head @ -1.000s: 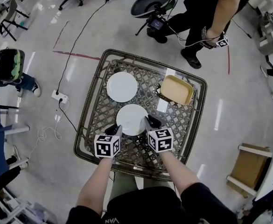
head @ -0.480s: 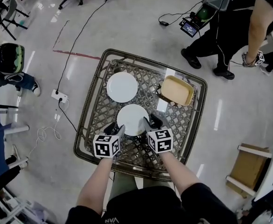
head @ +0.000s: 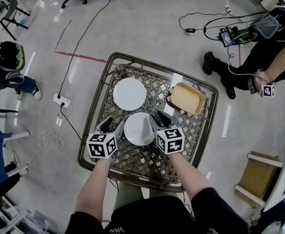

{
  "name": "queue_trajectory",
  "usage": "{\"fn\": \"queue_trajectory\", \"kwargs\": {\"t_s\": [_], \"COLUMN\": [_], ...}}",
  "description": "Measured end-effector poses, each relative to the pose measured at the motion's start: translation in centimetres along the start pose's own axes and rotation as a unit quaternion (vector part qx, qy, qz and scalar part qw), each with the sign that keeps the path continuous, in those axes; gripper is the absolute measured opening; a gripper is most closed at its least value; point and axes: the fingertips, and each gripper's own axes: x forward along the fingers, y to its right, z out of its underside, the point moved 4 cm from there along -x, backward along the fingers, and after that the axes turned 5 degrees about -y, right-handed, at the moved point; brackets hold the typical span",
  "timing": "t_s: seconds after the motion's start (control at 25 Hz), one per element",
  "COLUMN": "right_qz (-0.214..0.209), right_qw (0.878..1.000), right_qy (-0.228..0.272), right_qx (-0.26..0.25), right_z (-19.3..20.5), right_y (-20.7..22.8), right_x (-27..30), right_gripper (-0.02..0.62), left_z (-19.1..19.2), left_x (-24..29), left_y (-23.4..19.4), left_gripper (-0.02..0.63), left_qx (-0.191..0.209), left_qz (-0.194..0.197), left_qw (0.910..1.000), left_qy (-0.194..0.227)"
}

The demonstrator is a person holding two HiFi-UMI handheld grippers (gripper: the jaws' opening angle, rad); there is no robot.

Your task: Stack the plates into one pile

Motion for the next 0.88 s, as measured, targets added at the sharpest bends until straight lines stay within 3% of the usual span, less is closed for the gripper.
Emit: {"fn": "queue_trajectory", "kwargs": {"t_s": [0.4, 0.88], "right_qz": [-0.025, -0.038], "right_qw": [1.000, 0.998], "right_qy": [-0.004, -0.043], "right_qx": [-0.010, 0.003], "right_z": [-4.6, -5.1], "right_y": [0.5, 0.8], "right_x": [4.9, 8.9], "right_gripper": [0.144, 0.164], "left_z": [-6.0, -6.7], "left_x": [3.4, 6.8], "left_y": [-3.3, -4.4], "left_gripper": [0.230, 0.249], "left_qx": [0.029, 0.011], "left_qz": [0.010, 0.035], "left_qw": [0.9995, 0.9981], "left_qy": [-0.001, -0.049]}}
